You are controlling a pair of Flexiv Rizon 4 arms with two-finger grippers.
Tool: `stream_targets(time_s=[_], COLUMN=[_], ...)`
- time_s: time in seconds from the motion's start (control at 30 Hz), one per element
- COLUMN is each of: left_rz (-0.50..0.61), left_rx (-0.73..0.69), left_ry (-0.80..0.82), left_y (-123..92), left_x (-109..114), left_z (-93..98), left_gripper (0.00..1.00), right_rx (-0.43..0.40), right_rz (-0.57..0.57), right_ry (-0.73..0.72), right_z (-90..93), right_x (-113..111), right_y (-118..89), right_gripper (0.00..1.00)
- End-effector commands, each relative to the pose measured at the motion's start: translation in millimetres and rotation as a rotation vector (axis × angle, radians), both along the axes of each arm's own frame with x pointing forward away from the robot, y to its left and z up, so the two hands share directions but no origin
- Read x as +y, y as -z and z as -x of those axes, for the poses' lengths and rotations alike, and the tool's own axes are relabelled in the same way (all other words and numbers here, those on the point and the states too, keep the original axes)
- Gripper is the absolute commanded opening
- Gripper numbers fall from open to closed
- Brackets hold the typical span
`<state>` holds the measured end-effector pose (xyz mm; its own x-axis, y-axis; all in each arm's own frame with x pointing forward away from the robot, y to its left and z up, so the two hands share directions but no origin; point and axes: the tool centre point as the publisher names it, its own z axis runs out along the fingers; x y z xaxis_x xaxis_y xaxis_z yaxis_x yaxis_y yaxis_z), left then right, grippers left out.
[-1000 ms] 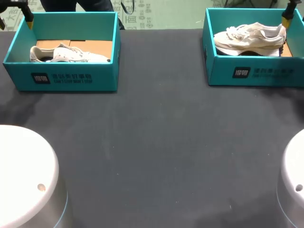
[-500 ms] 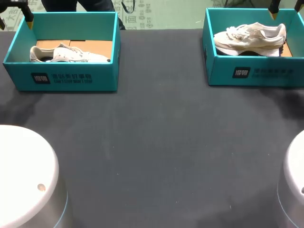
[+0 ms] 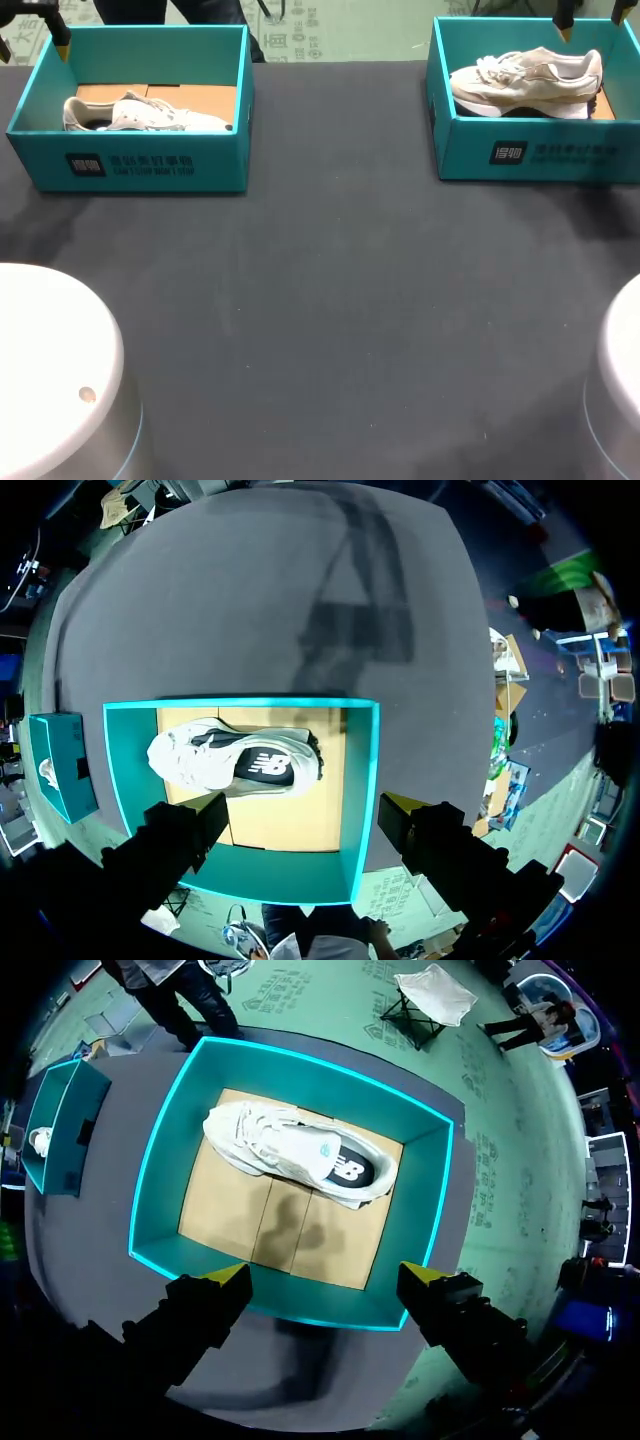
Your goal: Take the shoe out of the shoebox, open the shoe tongue, remove and reinsert the insole, then place the shoe into the shoebox
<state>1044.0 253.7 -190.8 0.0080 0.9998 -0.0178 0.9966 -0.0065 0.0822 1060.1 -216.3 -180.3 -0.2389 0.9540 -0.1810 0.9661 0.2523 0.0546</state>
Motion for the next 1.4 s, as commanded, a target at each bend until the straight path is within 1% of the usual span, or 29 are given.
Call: stream_targets(time_s=[0.03, 0.07, 0.17, 0.27, 0.3, 0.33, 0.37, 0.43, 0.47, 0.5, 0.77, 0.93, 0.97, 1.03, 1.1, 1.27, 1.4], left_rz=[-0.002, -0.002, -0.002, -0.002, -0.002, -0.002, -0.002, -0.002, -0.002, -0.002, -0.002, -0.002, -0.002, -0.002, -0.002, -0.002, -0.002], left_rx=[-0.002, -0.002, -0.002, -0.002, -0.002, -0.002, -0.002, -0.002, -0.002, -0.002, -0.002, -0.002, -0.002, -0.002, -0.002, -0.002, -0.002], left_ry=[0.001, 0.001, 0.001, 0.001, 0.001, 0.001, 0.001, 0.001, 0.001, 0.001, 0.001, 0.001, 0.001, 0.001, 0.001, 0.001, 0.001], left_y=[-0.2, -0.2, -0.2, -0.2, -0.2, -0.2, -0.2, -0.2, -0.2, -0.2, -0.2, -0.2, -0.2, -0.2, -0.2, -0.2, -0.2], left_x=[0.3, 0.3, 0.3, 0.3, 0.3, 0.3, 0.3, 0.3, 0.3, 0.3, 0.3, 0.3, 0.3, 0.3, 0.3, 0.3, 0.3], left_z=[1.1, 1.1, 1.1, 1.1, 1.1, 1.1, 1.1, 1.1, 1.1, 1.1, 1.1, 1.1, 1.1, 1.1, 1.1, 1.1, 1.1], left_gripper=[1.00, 1.00, 1.00, 1.00, 1.00, 1.00, 1.00, 1.00, 1.00, 1.00, 1.00, 1.00, 1.00, 1.00, 1.00, 1.00, 1.00], right_rx=[0.025, 0.037, 0.057, 0.038, 0.030, 0.023, 0.014, 0.013, 0.004, 0.002, -0.034, -0.027, -0.027, -0.027, -0.027, -0.009, 0.008], right_rz=[-0.004, 0.009, 0.015, 0.013, 0.047, 0.054, 0.032, 0.066, 0.041, 0.053, 0.060, 0.071, 0.075, 0.071, 0.072, 0.071, 0.079], right_ry=[0.043, 0.039, 0.086, 0.154, 0.184, 0.188, 0.195, 0.211, 0.210, 0.217, 0.289, 0.320, 0.329, 0.336, 0.347, 0.377, 0.392], right_z=[-17.0, -21.6, -36.5, -48.3, -52.0, -56.7, -60.4, -68.1, -71.0, -73.4, -84.4, -91.5, -92.2, -93.5, -94.0, -97.2, -99.2], right_x=[-0.2, -0.2, -5.0, -11.5, -13.1, -15.8, -18.0, -20.1, -20.4, -22.4, -41.0, -52.7, -54.6, -58.8, -62.5, -71.6, -76.0], right_y=[13.6, 17.5, 29.6, 38.4, 41.1, 45.7, 49.1, 56.7, 58.6, 61.7, 82.0, 91.2, 92.9, 96.1, 99.2, 112.1, 121.1], right_gripper=[1.00, 1.00, 1.00, 1.00, 1.00, 1.00, 1.00, 1.00, 1.00, 1.00, 1.00, 1.00, 0.99, 0.91, 0.93, 0.86, 0.85])
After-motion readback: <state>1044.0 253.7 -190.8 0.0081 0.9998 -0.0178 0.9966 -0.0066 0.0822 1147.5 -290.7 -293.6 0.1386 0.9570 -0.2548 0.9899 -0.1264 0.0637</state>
